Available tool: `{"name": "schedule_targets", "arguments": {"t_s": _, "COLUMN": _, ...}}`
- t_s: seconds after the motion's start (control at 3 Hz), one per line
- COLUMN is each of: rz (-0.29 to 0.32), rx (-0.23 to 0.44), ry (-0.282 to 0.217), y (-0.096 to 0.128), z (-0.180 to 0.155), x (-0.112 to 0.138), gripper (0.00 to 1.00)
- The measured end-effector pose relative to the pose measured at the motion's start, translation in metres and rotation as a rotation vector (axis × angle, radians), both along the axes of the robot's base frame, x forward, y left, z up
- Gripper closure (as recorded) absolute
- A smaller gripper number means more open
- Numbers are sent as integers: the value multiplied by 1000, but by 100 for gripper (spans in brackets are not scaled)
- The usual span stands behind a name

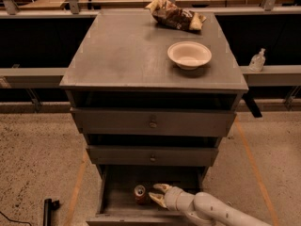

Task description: Place coke can into bottom drawer

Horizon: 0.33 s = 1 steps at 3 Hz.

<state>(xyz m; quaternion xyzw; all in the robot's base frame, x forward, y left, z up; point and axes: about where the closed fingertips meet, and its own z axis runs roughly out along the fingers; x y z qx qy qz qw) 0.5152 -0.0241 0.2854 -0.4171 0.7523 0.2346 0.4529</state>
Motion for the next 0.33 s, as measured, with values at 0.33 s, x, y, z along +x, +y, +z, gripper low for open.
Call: {"name": "schedule_targets", "arguments": {"t_s": 0.33, "rz": 19, "rx": -2, "ry": 2, "y": 4, "z": 3, "x": -9, "gripper": 62}}
